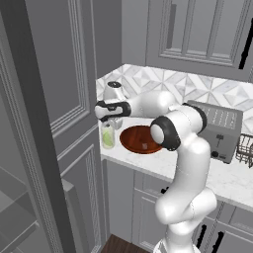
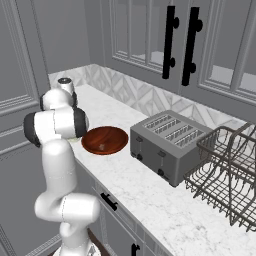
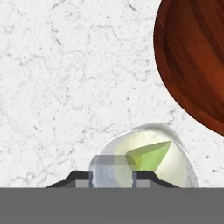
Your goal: Grab a lemon wedge from the fridge and one ice cube from the ice bowl, and put them in the glass of lemonade.
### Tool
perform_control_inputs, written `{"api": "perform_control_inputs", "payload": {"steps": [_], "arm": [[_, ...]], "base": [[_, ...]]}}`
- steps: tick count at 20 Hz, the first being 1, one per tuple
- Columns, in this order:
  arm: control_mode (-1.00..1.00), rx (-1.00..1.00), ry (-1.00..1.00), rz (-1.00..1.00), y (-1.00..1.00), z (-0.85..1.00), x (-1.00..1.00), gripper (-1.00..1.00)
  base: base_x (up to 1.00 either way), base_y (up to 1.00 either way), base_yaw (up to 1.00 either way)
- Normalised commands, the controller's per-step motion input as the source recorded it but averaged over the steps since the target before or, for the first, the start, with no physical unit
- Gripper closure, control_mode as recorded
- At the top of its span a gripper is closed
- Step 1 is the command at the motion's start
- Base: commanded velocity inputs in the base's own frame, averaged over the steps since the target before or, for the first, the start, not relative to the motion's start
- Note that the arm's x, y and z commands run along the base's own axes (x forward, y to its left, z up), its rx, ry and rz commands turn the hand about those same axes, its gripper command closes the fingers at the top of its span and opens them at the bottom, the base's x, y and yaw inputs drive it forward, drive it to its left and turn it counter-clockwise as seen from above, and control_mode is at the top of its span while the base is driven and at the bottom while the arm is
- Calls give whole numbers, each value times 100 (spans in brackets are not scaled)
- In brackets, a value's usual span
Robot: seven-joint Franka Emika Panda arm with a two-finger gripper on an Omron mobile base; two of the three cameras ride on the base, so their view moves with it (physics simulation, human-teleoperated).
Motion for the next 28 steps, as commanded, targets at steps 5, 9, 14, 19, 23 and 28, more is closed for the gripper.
{"api": "perform_control_inputs", "payload": {"steps": [5,9,14,19,23,28], "arm": [[-100,0,-4,0,-11,14,-28,-100],[-100,0,-5,0,-16,51,-1,-100],[-100,3,-22,1,-33,93,-30,-100],[-100,8,-52,7,-81,100,-99,-100],[-100,11,-57,0,-100,83,-100,-100],[-100,7,-64,0,-100,75,-100,-100]], "base": [[0,0,0],[0,0,0],[0,0,0],[0,0,0],[0,0,0],[0,0,0]]}}
